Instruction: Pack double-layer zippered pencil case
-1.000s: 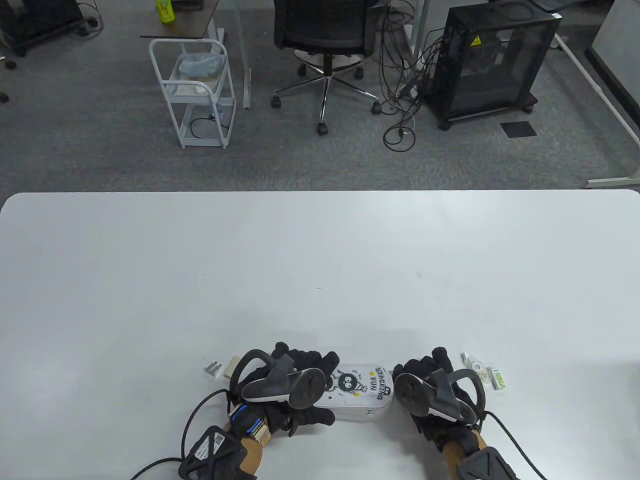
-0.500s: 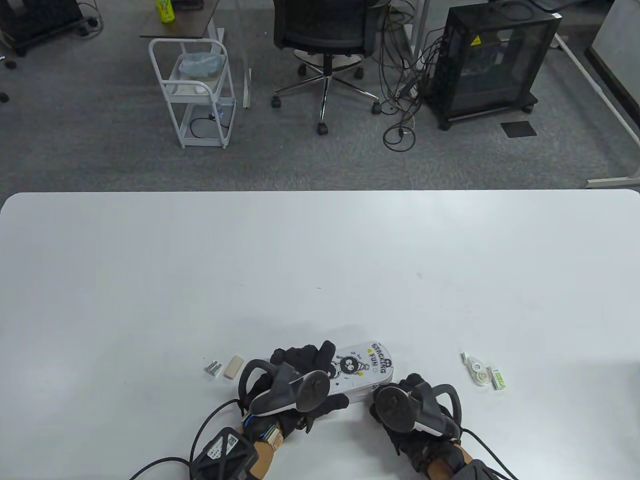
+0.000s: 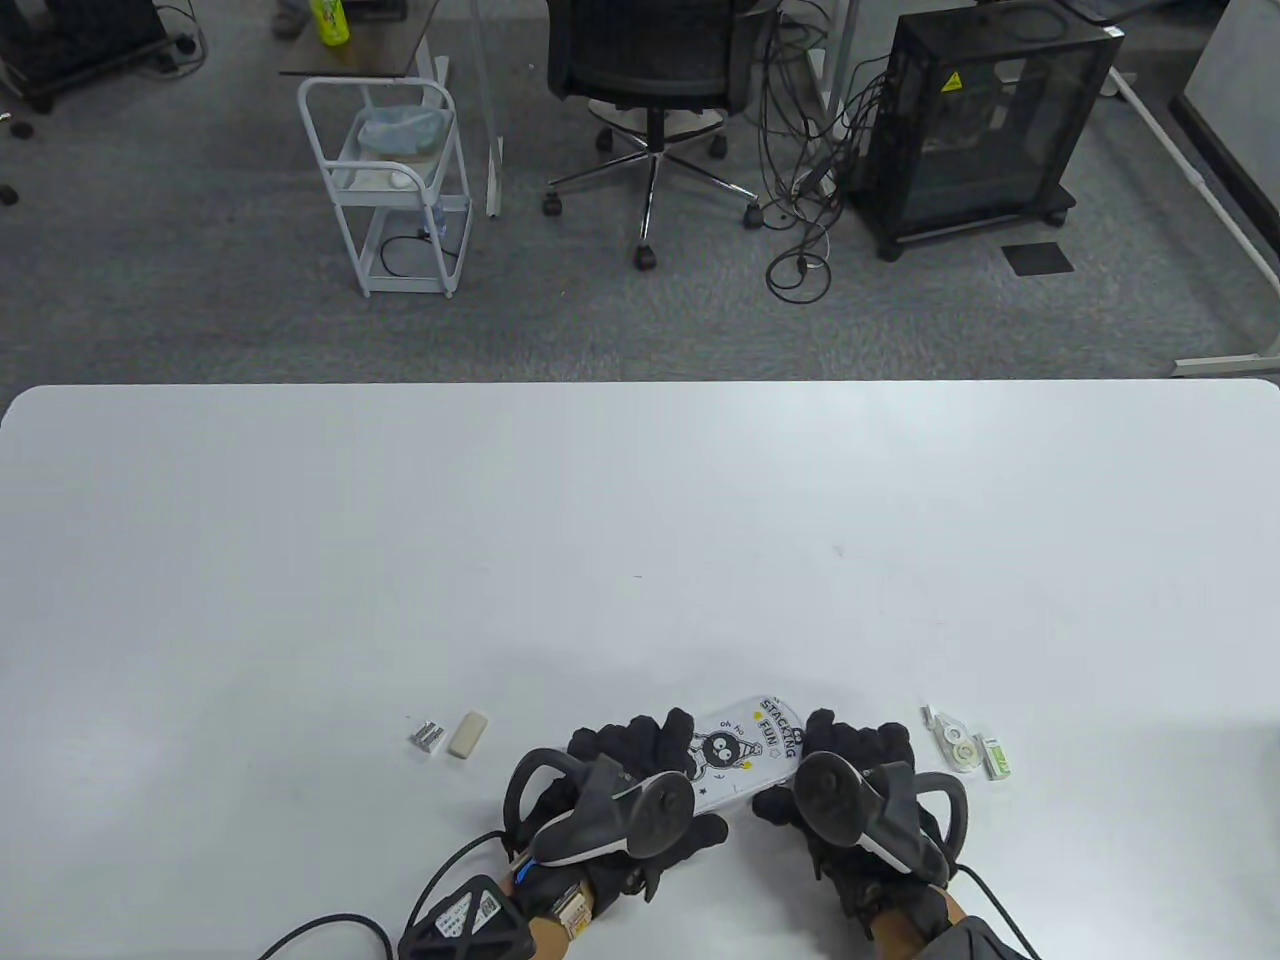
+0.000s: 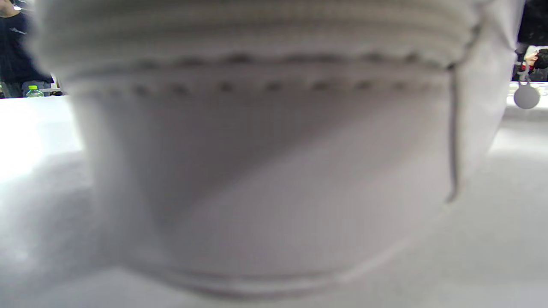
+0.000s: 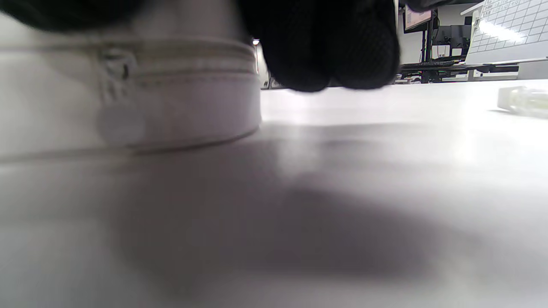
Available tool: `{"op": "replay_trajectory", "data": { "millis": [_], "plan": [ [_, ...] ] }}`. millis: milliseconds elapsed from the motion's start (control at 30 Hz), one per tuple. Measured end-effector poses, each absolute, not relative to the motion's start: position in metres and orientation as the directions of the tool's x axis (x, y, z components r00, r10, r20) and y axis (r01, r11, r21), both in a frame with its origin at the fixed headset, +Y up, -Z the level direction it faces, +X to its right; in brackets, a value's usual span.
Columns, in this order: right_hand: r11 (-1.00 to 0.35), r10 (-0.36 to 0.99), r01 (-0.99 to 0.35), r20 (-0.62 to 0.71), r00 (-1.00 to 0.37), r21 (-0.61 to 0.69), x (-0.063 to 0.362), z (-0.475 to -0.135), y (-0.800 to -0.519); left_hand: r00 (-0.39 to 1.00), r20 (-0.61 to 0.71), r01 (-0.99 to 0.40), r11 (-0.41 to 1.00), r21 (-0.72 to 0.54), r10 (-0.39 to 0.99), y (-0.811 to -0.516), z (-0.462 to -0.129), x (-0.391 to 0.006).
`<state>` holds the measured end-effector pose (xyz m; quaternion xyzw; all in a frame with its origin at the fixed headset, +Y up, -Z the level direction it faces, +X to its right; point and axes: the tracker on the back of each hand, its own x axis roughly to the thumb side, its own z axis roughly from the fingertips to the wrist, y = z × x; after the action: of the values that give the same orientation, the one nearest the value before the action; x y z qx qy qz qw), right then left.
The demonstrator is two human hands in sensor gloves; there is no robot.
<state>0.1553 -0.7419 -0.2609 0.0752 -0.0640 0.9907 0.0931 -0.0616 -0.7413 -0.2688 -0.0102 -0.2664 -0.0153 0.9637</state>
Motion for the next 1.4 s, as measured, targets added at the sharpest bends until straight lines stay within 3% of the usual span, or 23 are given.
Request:
{"op": "replay_trajectory", "data": {
  "millis": [67, 133, 267, 467, 633, 700, 833, 1133, 1267, 1333, 1400],
  "plan": [
    [-0.965, 0.178, -0.208, 0.182, -0.967, -0.158, 0.155, -0.259, -0.739, 0.86, 0.51, 0.021, 1.0, -0.021, -0.008, -0.741, -0.27, -0.063],
    [-0.966, 0.095, -0.143, 0.22, -0.971, -0.216, 0.15, -0.255, -0.735, 0.866, 0.5, 0.022, 0.999, -0.023, -0.008, -0.742, -0.271, -0.063],
    [-0.976, 0.052, -0.118, 0.326, -0.944, -0.184, 0.145, -0.252, -0.734, 0.867, 0.498, 0.029, 0.999, -0.023, -0.014, -0.74, -0.272, -0.064],
    [-0.944, 0.291, -0.321, 0.269, -0.918, -0.075, 0.166, -0.257, -0.733, 0.848, 0.529, 0.007, 1.0, -0.029, 0.009, -0.739, -0.277, -0.07],
    [-0.893, 0.45, -0.43, 0.193, -0.872, 0.135, 0.194, -0.271, -0.737, 0.738, 0.674, -0.009, 1.0, 0.024, -0.01, -0.738, -0.278, -0.078],
    [-0.881, 0.465, -0.421, 0.224, -0.856, 0.218, 0.199, -0.273, -0.739, 0.652, 0.757, -0.015, 0.998, 0.059, -0.035, -0.737, -0.276, -0.077],
    [-0.908, 0.412, -0.336, 0.39, -0.824, 0.25, 0.187, -0.27, -0.742, 0.471, 0.877, -0.027, 0.992, 0.12, -0.093, -0.736, -0.27, -0.078],
    [-0.877, 0.475, -0.346, 0.485, -0.734, 0.334, 0.165, -0.269, -0.751, 0.314, 0.937, -0.079, 0.979, 0.188, -0.155, -0.735, -0.267, -0.08],
    [-0.846, 0.527, -0.366, 0.501, -0.687, 0.388, 0.14, -0.265, -0.757, 0.285, 0.934, -0.025, 0.973, 0.231, -0.214, -0.737, -0.265, -0.072],
    [-0.891, 0.445, -0.296, 0.532, -0.72, 0.343, 0.135, -0.261, -0.754, 0.311, 0.907, 0.008, 0.955, 0.295, -0.283, -0.733, -0.267, -0.075],
    [-0.918, 0.393, -0.284, 0.533, -0.749, 0.277, 0.137, -0.258, -0.75, 0.403, 0.875, -0.011, 0.955, 0.297, -0.267, -0.727, -0.273, -0.085]
  ]
}}
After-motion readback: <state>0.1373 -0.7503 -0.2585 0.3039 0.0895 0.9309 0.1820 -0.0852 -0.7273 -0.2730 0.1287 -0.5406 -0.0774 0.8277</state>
